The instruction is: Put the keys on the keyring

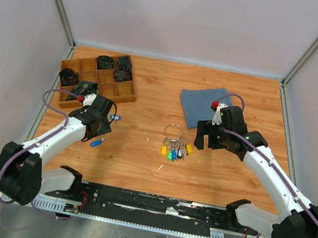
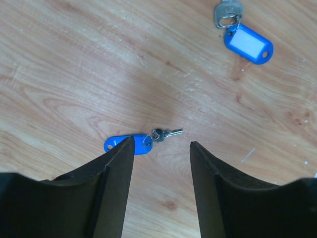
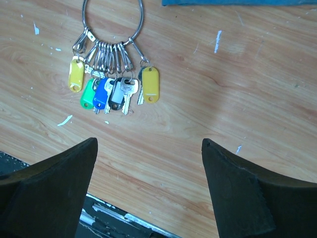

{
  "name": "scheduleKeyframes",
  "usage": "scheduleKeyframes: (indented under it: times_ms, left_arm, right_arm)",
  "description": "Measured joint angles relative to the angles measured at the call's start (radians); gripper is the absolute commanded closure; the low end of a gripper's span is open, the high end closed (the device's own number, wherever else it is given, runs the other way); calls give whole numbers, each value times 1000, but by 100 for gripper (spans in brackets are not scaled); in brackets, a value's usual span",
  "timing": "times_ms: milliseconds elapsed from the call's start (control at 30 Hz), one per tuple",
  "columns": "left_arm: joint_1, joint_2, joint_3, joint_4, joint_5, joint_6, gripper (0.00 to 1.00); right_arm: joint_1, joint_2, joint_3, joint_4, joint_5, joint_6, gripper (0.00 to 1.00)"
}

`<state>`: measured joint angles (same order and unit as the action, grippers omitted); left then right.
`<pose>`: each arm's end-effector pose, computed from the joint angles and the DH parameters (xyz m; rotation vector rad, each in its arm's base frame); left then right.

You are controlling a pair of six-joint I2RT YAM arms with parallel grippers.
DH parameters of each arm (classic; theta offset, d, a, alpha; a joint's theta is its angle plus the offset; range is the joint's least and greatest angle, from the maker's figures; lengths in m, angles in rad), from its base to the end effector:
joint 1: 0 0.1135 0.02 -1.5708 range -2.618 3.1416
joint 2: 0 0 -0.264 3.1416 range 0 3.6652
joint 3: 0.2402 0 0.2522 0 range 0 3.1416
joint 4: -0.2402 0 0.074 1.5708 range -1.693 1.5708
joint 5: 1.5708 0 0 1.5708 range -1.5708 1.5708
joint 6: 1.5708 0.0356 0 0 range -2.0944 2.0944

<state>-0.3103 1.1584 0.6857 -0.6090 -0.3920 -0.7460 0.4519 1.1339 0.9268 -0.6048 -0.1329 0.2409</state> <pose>0.2040 -0.0511 0.2029 -0.6681 2.4390 0.1155 0.2099 0.1071 0.2818 -0.3197 2.4077 0.4807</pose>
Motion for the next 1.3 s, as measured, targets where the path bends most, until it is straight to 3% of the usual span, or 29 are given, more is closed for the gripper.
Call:
scheduleKeyframes:
  times_ms: [300,833,1033,1300]
  left_arm:
    - [0,84,-17,22,-37,-2,57]
    - [0,111,-65,78,29,20,60]
    - [0,113,-80,89,40,18,72]
    - [0,113,-80,92,46,22,98]
  right_arm:
    - [30,17,3,2,-2,2,14]
    - [31,16,4,2,-16,1,13]
    - [31,16,4,2,-18,1,13]
    - [31,16,4,2,-18,1,12]
